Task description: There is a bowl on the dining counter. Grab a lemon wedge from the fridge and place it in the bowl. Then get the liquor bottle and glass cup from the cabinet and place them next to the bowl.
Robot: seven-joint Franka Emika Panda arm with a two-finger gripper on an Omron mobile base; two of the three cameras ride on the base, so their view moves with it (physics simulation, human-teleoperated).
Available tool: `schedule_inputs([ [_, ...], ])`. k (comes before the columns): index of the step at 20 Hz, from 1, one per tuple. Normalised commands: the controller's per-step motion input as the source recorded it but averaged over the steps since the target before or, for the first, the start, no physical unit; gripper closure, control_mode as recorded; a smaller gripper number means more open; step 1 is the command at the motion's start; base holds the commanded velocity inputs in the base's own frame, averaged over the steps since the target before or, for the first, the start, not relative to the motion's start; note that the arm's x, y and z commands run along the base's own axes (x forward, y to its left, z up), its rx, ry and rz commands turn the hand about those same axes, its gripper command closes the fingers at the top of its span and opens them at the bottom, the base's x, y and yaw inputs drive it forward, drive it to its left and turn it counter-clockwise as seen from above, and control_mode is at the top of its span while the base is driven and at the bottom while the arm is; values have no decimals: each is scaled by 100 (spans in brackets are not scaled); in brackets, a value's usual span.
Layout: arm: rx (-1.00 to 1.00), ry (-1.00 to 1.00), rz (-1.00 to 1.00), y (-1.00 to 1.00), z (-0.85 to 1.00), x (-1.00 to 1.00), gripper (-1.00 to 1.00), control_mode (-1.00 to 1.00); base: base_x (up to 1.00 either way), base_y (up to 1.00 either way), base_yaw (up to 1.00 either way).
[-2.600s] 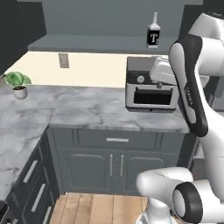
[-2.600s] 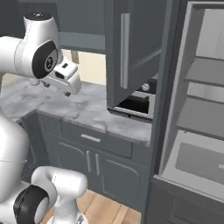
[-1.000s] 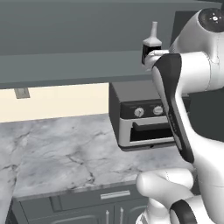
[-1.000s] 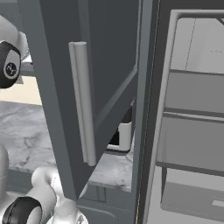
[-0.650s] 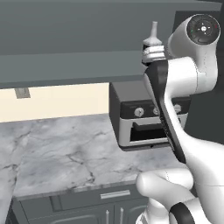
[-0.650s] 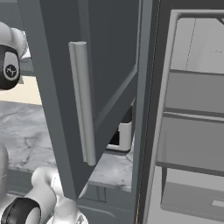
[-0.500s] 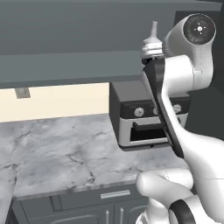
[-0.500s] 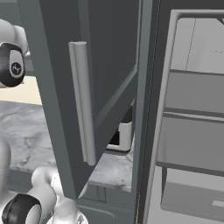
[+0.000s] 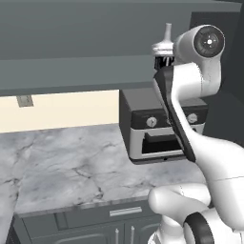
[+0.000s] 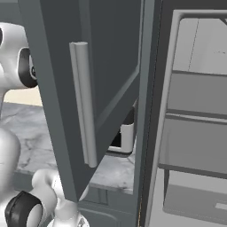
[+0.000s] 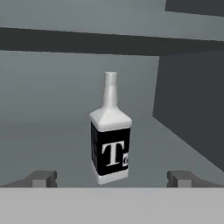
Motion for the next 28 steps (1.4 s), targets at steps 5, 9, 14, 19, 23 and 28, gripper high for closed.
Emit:
schedule_inputs([
  [5,15,0,0,-20,20,45,-100,-100,0,0,0],
  [9,11,3,0,-2,41,47,-100,-100,0,0,0],
  [14,2,11,0,0,25,43,-100,-100,0,0,0],
  [19,0,6,0,-4,-5,31,-100,-100,0,0,0],
  [23,0,1,0,-8,-10,27,-100,-100,0,0,0],
  [28,0,0,0,-11,-16,24,-100,-100,0,0,0],
])
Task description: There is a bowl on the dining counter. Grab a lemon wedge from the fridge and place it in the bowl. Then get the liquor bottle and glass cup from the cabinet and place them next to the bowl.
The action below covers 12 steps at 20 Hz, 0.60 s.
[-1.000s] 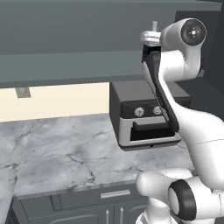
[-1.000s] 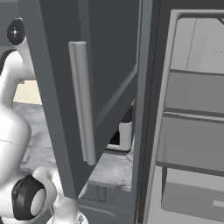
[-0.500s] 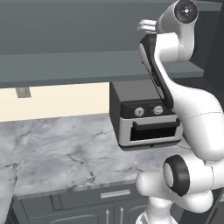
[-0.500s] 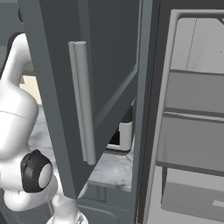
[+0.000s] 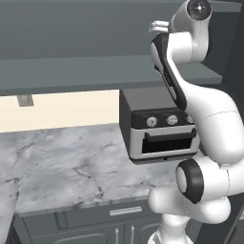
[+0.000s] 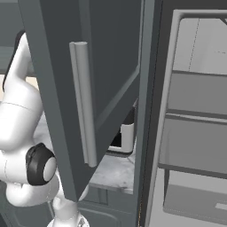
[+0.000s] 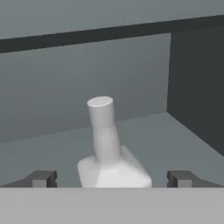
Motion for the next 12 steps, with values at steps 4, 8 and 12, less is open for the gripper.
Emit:
schedule_inputs([
  [4,0,0,0,-8,-16,27,-100,-100,0,0,0],
  [8,0,0,0,-7,-7,27,-100,-100,0,0,0],
  [12,0,1,0,0,-1,31,-100,-100,0,0,0],
])
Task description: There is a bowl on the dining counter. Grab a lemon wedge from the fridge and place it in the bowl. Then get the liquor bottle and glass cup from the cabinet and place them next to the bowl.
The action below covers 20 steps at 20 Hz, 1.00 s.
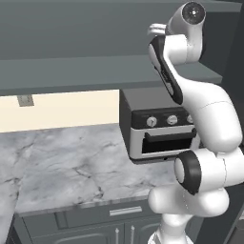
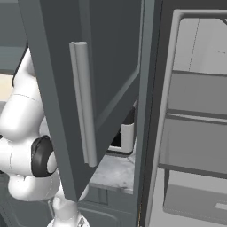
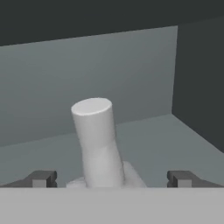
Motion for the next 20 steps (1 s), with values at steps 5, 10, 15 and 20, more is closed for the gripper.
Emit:
schedule_inputs([
  [5,0,1,0,0,-1,29,-100,-100,0,0,0],
  [10,0,1,0,0,-4,26,-100,-100,0,0,0],
  [15,-2,1,0,0,-9,13,100,-100,0,0,0],
  [20,-1,0,0,0,-4,-1,100,-100,0,0,0],
])
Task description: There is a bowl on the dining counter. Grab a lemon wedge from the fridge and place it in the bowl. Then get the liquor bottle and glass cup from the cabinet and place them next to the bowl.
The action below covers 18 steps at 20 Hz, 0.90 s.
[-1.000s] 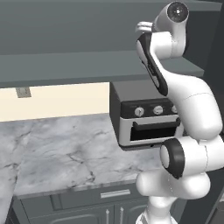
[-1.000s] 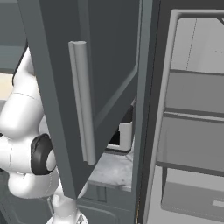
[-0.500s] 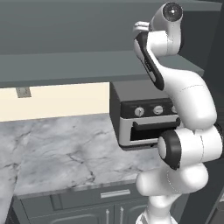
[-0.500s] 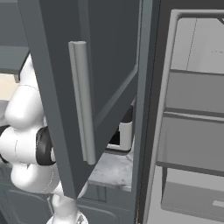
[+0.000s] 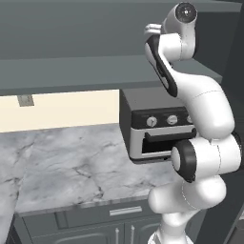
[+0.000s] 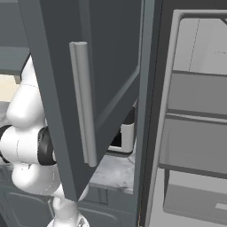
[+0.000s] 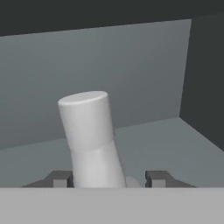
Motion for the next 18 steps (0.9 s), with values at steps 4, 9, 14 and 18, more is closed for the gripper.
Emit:
schedule_inputs([
  [4,-1,0,0,0,-1,-19,100,-100,0,0,0],
  [9,0,-7,0,0,-2,-65,100,-100,0,0,0],
  [14,0,-7,2,1,0,-100,100,-100,0,0,0],
  [18,0,0,4,8,0,-100,100,-100,0,0,0],
])
